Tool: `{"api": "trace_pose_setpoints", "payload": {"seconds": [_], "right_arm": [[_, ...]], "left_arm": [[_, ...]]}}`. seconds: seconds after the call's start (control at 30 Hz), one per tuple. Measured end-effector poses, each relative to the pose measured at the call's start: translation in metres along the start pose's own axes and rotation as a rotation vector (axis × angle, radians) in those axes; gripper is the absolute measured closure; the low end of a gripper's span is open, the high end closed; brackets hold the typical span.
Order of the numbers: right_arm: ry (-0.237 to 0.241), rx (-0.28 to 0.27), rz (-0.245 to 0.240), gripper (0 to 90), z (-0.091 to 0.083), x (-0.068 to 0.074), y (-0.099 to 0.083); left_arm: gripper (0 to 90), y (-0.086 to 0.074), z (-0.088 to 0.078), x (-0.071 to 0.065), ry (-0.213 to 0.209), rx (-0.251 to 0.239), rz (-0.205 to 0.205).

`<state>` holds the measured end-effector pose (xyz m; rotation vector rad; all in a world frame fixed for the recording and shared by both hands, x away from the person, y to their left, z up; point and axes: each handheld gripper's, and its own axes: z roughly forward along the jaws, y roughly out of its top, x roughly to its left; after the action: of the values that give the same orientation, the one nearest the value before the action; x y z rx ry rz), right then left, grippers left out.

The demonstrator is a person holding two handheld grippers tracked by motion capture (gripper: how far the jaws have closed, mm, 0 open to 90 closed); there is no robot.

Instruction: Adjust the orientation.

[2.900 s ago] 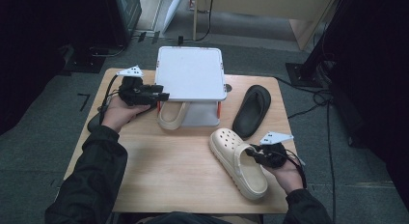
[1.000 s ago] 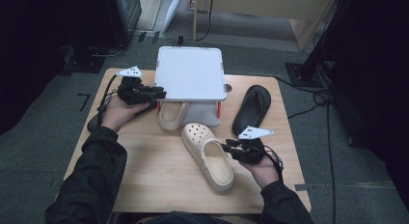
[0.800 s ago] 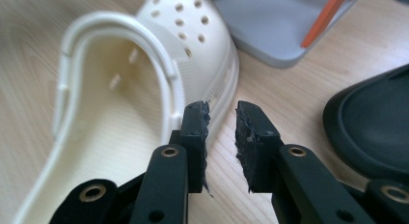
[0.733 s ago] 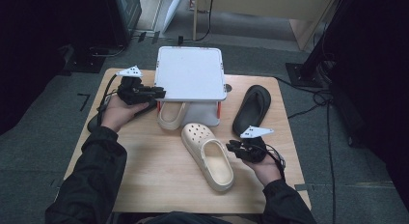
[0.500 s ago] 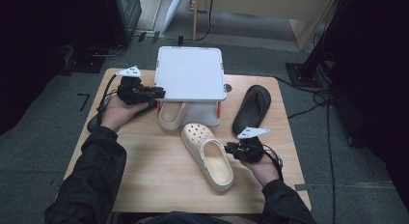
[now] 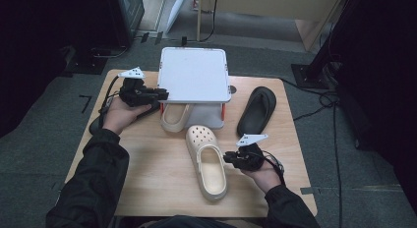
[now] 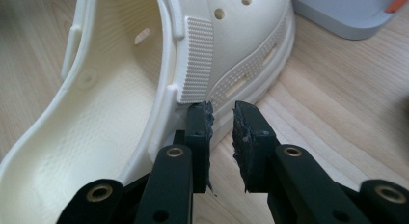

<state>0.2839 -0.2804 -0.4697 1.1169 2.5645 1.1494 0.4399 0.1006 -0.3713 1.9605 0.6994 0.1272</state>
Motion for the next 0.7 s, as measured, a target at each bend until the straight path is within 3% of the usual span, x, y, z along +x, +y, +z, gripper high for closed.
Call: {"api": "trace_pose_setpoints", "payload": {"seconds": [0.33,0.53,0.6,0.7], "right_arm": [[0.05,0.004,-0.009,75.1,0.01,0.009,0.002],[0.073,0.012,-0.031,69.0,0.019,0.015,0.006],[0.074,-0.02,-0.034,66.3,0.015,0.013,0.008],[0.083,-0.106,0.004,64.4,0.004,0.011,0.011]], "left_arm": [[76.1,0.0,0.0,0.0,0.0,-0.001,-0.001],[76.0,0.0,0.0,0.0,-0.001,-0.002,-0.001],[76.0,-0.001,0.0,0.0,-0.002,-0.004,-0.004],[76.0,-0.001,0.0,0.0,-0.003,-0.004,-0.004]]}}
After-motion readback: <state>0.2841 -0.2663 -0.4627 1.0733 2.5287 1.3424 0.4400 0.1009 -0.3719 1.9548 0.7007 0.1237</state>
